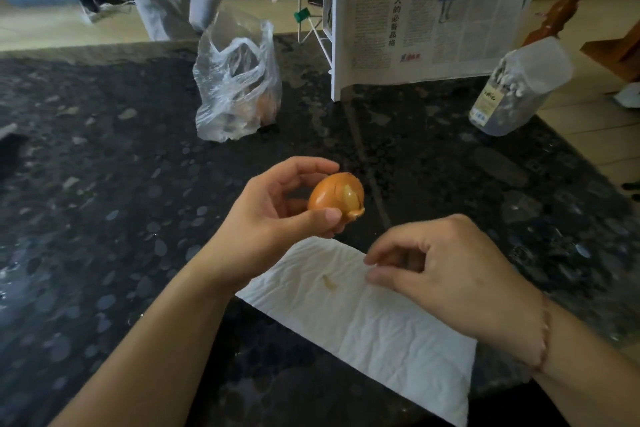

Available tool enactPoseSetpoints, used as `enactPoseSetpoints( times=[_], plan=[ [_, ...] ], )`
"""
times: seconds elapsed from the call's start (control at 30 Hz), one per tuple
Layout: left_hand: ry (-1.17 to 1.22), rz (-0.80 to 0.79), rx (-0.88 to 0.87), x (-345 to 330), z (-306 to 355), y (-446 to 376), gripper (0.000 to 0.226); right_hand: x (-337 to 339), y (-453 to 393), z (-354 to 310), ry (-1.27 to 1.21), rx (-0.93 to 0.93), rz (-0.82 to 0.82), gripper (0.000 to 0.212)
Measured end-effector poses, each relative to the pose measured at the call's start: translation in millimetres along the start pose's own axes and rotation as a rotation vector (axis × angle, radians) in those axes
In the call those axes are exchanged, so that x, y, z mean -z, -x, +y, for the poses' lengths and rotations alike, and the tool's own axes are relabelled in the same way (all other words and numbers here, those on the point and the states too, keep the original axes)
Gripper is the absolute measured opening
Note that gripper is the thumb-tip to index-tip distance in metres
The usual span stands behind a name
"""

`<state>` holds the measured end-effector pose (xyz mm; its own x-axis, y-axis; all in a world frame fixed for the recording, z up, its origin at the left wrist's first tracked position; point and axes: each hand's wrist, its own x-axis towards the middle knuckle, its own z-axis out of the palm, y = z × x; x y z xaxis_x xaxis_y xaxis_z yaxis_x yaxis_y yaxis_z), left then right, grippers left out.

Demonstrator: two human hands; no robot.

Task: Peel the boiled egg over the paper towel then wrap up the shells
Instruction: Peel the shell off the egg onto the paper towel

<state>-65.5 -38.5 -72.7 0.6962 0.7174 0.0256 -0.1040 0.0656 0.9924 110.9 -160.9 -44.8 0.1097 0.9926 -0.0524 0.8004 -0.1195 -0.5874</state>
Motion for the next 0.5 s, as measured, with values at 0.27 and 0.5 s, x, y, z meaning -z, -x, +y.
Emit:
enactPoseSetpoints(
  times=[0.27,0.5],
  plan=[
    [0.043,-0.035,0.064,11,4,6,0.04,-6,-6,1,-0.34,-0.031,-0.114,0.016],
    [-0.02,0.039,0.02,4,-8,18,0.043,-10,-11,-8,-0.446,0.085,0.196,0.037]
  ],
)
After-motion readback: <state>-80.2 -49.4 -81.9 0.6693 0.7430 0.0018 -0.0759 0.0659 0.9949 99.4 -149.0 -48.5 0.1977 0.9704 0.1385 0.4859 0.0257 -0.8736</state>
